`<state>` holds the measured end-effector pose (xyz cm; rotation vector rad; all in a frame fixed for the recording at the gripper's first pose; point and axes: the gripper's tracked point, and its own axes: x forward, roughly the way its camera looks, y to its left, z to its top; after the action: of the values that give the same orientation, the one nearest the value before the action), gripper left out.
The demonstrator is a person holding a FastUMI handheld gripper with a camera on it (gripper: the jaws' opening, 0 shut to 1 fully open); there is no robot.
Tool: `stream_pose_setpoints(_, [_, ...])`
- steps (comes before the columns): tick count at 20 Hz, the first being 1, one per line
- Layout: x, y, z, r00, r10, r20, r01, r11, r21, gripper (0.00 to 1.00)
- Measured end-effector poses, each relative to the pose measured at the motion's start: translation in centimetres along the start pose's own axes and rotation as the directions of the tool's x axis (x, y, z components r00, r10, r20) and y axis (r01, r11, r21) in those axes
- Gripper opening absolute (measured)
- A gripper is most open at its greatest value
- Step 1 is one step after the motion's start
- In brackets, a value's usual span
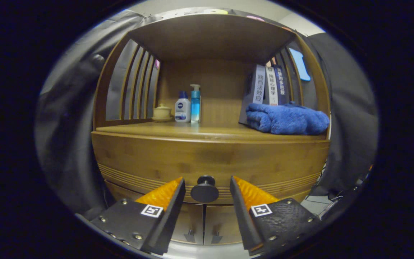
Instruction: Pull open the drawer, take out the items inside it, and place them on the countertop above the cabinet.
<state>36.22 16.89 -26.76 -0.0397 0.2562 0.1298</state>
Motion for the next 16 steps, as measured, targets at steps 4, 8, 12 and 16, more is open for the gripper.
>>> stream_pose_setpoints(4, [0.6, 0.3, -0.7, 0.999, -0.031, -0.041, 0.033, 0.998, 0.055, 0.5])
stream_pose_setpoints(8, [-0.5, 0.3, -0.9, 0.997, -0.05, -0.066, 0.057, 0.992, 0.111, 0.29])
stream_pose_setpoints(12, [-4.4, 0.0, -1.4, 0.996, -0.039, -0.076, 0.047, 0.994, 0.099, 0.29])
stream_pose_setpoints(16, [-9.5, 0.0, -1.9, 0.996, -0.027, -0.089, 0.037, 0.994, 0.104, 0.29])
